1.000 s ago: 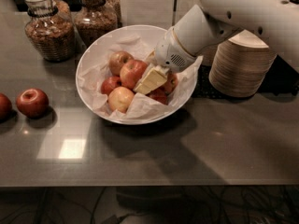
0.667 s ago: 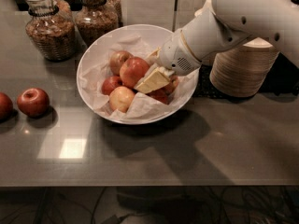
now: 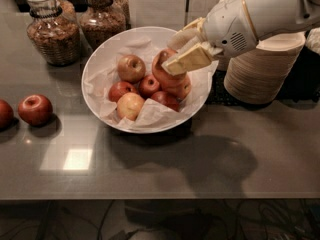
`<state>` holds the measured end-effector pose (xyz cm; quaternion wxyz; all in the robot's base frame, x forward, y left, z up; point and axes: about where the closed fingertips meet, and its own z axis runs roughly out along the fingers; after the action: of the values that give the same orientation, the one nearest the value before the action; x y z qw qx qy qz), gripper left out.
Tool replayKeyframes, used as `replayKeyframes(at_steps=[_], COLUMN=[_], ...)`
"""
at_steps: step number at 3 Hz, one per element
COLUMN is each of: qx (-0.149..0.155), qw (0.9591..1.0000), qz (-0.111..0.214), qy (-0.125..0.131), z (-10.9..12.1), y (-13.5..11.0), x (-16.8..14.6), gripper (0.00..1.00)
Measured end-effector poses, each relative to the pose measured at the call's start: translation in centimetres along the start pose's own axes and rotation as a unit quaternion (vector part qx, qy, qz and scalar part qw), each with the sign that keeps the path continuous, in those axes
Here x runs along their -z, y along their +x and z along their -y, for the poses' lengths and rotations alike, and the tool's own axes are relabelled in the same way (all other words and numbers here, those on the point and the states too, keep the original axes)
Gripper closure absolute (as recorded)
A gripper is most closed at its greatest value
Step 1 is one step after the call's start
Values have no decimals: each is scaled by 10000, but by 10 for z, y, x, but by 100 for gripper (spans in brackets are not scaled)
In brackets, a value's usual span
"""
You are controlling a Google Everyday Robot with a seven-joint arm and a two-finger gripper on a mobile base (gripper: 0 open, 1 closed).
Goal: Pick apple from white bowl
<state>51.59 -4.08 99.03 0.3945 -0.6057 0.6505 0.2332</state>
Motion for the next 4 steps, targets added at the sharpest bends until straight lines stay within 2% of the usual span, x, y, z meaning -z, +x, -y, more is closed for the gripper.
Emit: replayKeyframes(at_steps=[1,2,4], qx=[40,41,41], qw=[10000,10000,10000], qz=[20,20,22], qy=[24,24,23], z=[1,1,1], y=[-5,-5,-5], x=[3,3,3], gripper=[100,81,35])
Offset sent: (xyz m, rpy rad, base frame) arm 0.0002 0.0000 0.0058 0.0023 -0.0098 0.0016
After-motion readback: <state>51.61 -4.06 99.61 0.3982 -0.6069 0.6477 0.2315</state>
